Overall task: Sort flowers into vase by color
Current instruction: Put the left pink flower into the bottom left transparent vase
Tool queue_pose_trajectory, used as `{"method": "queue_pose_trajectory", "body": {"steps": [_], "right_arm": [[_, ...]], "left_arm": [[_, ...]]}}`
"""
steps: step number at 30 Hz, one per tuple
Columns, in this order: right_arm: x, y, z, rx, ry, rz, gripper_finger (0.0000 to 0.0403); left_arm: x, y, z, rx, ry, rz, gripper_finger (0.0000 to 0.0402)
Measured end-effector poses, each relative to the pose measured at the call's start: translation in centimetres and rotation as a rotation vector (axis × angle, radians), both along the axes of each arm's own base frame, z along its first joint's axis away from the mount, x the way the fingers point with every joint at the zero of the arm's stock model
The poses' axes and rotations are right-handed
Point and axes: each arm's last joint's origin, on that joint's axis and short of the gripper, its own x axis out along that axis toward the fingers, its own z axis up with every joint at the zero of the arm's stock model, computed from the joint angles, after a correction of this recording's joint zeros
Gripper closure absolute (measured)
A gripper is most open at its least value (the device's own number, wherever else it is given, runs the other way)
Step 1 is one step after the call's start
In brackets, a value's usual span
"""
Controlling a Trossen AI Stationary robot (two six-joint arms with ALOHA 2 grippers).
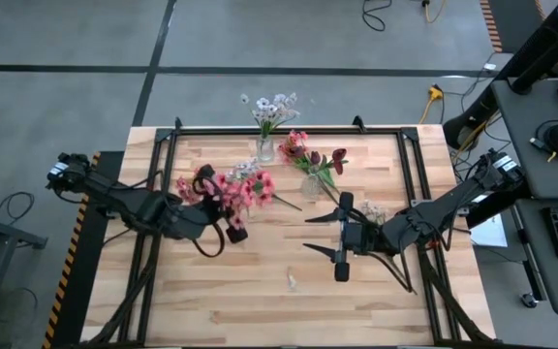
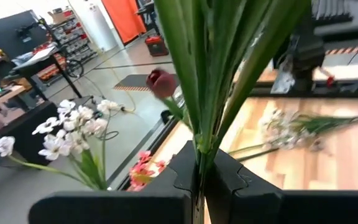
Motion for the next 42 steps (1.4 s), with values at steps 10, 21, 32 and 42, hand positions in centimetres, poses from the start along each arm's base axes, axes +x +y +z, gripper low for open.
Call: {"method": "queue_pose_trajectory", "body": {"steps": [10,21,32,42], "right_arm": [[0.0,0.0,0.0,-0.001,0.001,0.000,0.0168],[0.1,-0.2,-0.1,-0.003,0.006,-0.006,0.0167],[0.1,-0.2,-0.2,-0.006,0.010,-0.008,0.0167],[0.3,-0.5,-0.6,0.011,0.039,-0.020,0.0167]], "left_arm": [[-0.4,0.5,-1.4,0.070,0.064,0.022,0.0402],[-1.5,1.0,-1.3,0.049,0.073,0.064,0.0401],[-2.3,1.4,-1.3,-0.017,0.050,0.092,0.0401],[-2.6,1.6,-1.4,0.010,0.063,0.125,0.0401]]}}
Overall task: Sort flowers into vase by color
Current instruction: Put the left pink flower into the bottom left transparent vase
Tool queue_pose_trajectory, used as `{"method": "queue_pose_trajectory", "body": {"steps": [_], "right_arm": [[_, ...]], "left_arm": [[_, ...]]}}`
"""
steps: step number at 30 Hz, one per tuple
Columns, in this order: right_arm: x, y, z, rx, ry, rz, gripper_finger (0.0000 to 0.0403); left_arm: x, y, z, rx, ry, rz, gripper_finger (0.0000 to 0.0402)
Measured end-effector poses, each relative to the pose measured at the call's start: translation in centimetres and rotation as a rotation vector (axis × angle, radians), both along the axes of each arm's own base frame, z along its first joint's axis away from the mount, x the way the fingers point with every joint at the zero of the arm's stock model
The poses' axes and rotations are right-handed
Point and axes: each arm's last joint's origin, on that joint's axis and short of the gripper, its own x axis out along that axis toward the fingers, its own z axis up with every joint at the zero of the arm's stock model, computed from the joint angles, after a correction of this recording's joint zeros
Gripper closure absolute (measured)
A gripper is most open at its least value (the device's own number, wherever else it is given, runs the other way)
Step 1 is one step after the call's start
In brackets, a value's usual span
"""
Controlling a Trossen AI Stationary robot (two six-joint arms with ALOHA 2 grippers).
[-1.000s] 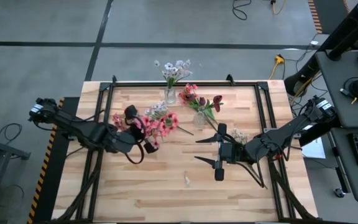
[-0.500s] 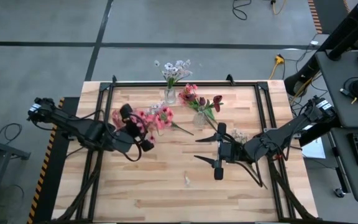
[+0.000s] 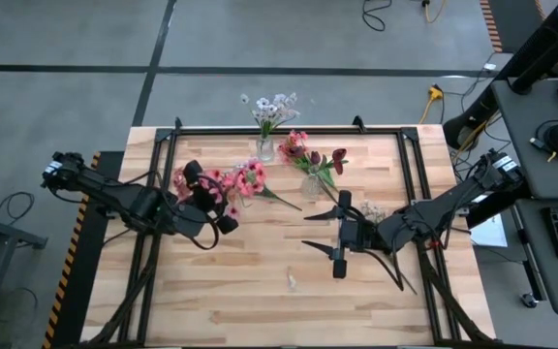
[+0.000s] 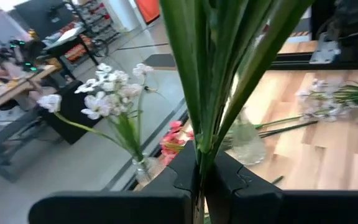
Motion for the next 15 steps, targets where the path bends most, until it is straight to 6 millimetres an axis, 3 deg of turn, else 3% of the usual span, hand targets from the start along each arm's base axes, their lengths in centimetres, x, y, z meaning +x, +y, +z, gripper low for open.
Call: {"method": "queue_pose_trajectory", "body": {"steps": [15], "right_arm": [[0.02,-0.04,-0.02,0.005,0.001,-0.001,0.0167]], "left_arm": [[-0.36,0.17,-0.48,-0.001,0.030,0.027,0.0401]]}}
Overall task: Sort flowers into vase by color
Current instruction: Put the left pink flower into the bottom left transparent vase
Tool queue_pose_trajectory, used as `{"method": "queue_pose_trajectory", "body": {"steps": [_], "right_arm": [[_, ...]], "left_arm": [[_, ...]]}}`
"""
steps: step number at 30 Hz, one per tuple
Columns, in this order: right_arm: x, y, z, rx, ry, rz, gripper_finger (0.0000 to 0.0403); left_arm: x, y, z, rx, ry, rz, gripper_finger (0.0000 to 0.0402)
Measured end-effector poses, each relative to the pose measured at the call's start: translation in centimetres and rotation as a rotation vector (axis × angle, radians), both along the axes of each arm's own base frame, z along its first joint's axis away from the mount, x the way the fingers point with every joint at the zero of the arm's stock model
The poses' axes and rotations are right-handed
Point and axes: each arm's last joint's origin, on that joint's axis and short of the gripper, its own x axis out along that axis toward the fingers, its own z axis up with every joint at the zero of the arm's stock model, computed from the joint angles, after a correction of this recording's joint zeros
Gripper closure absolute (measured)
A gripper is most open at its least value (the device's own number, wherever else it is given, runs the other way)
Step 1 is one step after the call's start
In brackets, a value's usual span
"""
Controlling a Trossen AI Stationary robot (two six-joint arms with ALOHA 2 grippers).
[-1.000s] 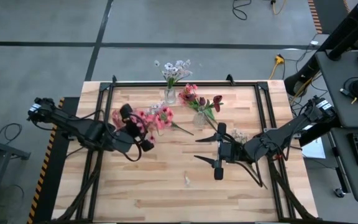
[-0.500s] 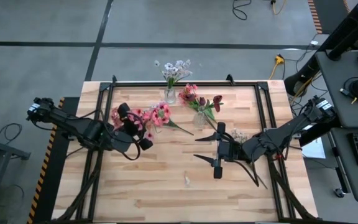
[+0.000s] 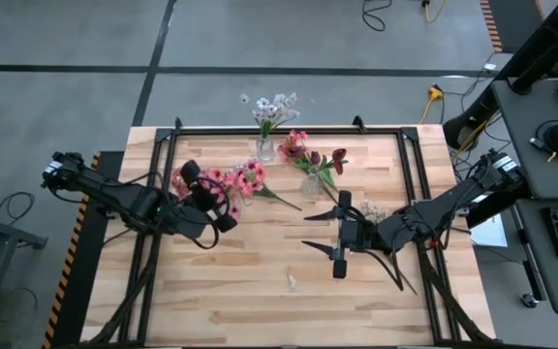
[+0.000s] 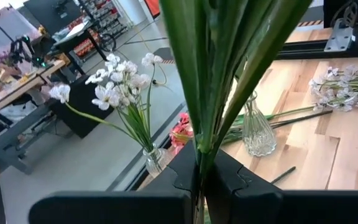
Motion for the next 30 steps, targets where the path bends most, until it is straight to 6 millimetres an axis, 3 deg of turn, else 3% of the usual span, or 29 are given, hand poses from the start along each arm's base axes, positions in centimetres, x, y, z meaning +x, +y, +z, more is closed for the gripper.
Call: {"method": "queue_pose_trajectory", "body": {"steps": [30], "right_arm": [[0.00,0.00,-0.02,0.004,0.001,0.000,0.0167]], "left_arm": [[0.01,0.82,-0.39,-0.070,-0.081,0.100,0.0401]]}}
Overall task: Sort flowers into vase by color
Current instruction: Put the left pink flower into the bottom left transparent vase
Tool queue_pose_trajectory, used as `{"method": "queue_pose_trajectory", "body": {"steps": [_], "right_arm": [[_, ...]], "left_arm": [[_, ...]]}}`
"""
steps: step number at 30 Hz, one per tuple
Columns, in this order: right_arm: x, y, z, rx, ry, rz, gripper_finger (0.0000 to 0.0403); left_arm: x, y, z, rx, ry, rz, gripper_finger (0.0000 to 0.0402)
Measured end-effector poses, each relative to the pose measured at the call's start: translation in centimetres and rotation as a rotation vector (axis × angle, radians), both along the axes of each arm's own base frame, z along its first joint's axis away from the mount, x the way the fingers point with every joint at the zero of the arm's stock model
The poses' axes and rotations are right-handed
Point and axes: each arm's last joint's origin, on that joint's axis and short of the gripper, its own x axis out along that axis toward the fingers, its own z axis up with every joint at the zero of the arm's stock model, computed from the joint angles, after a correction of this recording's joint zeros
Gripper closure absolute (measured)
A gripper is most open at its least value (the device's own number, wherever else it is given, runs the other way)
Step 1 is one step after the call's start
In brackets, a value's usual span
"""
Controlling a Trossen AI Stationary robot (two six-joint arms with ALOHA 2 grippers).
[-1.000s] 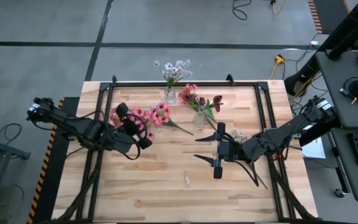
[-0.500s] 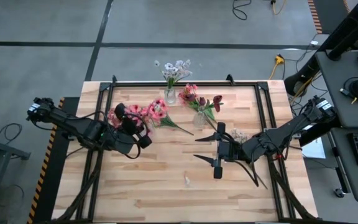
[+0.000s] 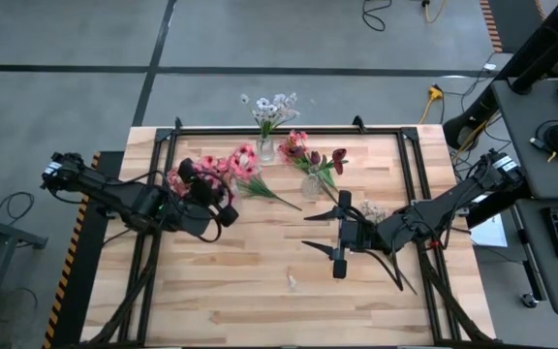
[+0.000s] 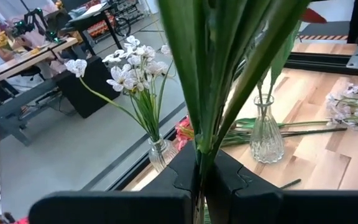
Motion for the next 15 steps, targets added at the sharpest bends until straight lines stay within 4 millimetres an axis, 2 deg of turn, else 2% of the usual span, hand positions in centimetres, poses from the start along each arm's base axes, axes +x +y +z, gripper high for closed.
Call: {"method": "queue_pose_trajectory", "body": {"steps": [15], "right_arm": [[0.00,0.00,-0.03,-0.002,0.003,0.000,0.0167]], "left_arm": [[-0.02,0.08,-0.11,-0.013,-0.022,0.021,0.0401]]}}
